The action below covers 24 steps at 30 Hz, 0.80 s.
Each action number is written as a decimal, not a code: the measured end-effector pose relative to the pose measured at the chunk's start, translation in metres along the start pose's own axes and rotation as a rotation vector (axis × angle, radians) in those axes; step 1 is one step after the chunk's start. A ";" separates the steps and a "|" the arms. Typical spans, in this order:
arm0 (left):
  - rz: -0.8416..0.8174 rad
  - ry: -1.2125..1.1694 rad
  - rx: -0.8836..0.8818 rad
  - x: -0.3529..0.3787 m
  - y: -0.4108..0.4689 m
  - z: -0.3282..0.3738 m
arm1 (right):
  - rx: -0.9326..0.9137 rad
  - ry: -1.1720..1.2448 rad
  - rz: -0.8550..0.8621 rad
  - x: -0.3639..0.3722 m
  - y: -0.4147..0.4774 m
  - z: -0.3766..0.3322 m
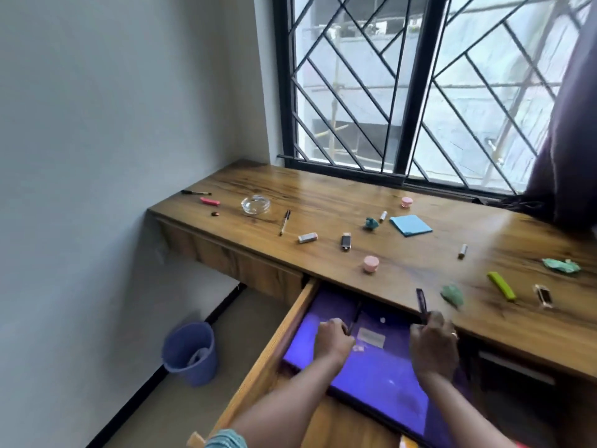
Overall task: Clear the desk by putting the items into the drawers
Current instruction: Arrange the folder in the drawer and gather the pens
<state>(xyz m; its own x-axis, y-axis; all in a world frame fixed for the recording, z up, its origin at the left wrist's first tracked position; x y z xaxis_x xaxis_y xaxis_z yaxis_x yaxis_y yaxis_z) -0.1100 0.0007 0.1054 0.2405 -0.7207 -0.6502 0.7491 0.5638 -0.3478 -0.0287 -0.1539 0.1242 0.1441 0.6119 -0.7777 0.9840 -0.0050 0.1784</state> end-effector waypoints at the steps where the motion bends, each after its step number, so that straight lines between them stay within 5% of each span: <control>1: -0.029 0.017 -0.024 0.003 -0.008 -0.015 | 0.045 0.014 -0.056 0.009 -0.017 0.000; 10: -0.245 0.190 -0.209 0.046 -0.049 -0.101 | 0.392 -0.032 -0.480 0.058 -0.133 0.030; 24: -0.189 0.383 -0.191 0.047 -0.080 -0.113 | 0.407 -0.023 -0.588 0.071 -0.180 0.038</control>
<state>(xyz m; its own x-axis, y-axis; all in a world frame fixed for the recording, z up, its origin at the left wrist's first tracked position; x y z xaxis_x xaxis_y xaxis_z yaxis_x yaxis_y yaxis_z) -0.2283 -0.0332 0.0264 -0.1616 -0.6375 -0.7533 0.6221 0.5267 -0.5793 -0.1912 -0.1396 0.0137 -0.4244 0.5873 -0.6892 0.8601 0.0234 -0.5097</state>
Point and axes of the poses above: each hand's wrist, its own y-axis towards the middle knuckle, its own x-axis out of the palm, z = x × y, the point moved 3 cm from there along y, towards the middle knuckle, and after that the axes turned 6 degrees about -z, right-handed, at the moved point
